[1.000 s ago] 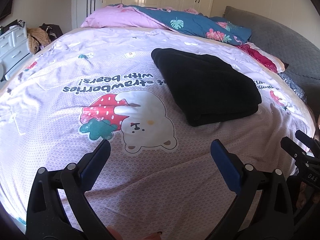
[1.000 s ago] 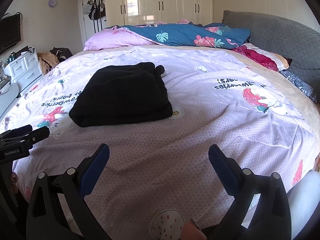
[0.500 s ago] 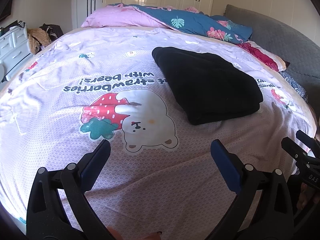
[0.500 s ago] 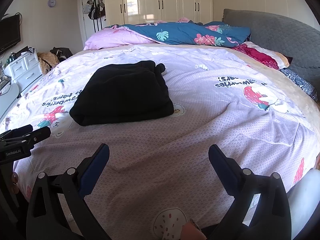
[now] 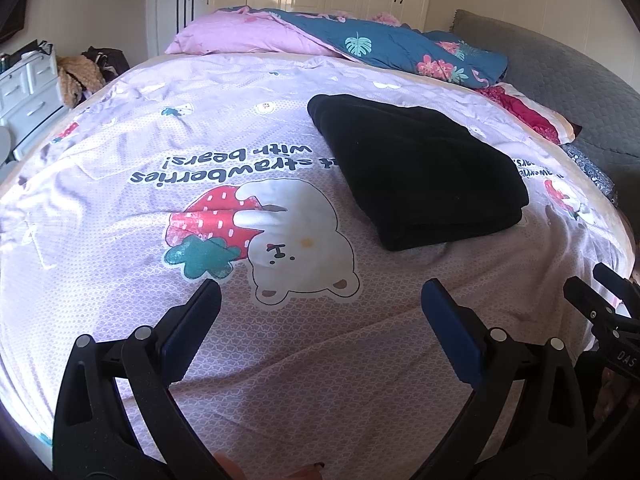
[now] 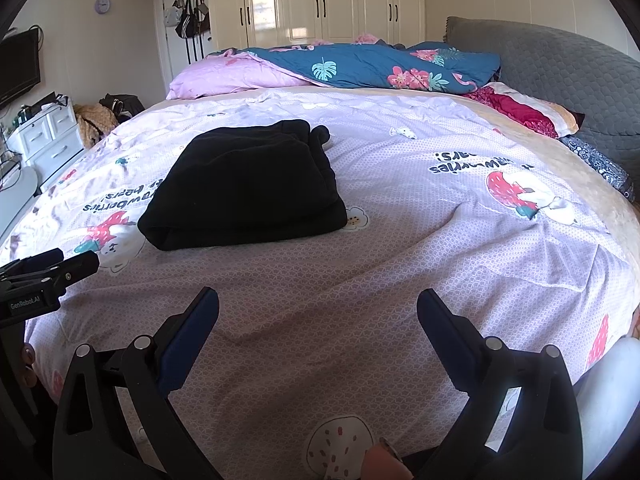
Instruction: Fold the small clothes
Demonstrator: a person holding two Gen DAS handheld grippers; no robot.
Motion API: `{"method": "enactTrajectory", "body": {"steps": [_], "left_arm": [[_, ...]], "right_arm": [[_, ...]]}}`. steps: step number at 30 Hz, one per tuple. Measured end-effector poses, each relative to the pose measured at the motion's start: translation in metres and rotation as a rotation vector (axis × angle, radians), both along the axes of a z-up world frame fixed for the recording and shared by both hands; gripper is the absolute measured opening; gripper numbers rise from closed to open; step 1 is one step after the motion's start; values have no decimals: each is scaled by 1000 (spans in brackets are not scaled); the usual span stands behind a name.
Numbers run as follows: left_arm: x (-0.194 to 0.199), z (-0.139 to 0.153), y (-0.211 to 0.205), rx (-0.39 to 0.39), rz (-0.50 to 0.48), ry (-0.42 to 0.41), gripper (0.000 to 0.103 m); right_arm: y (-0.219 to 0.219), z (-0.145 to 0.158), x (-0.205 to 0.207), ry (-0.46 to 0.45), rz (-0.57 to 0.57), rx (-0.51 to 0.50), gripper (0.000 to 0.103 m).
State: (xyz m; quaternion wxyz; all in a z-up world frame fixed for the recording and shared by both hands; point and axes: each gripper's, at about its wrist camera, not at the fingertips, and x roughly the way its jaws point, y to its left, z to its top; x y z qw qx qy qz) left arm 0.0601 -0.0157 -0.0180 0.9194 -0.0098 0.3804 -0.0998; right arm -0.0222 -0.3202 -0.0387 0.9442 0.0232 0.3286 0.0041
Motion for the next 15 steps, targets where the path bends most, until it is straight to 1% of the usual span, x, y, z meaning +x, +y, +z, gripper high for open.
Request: {"method": "enactTrajectory", "body": {"steps": [15], "left_arm": [[-1, 2, 0, 7, 3, -5, 94]], "right_arm": [[-1, -1, 1, 2, -1, -1, 99]]}}
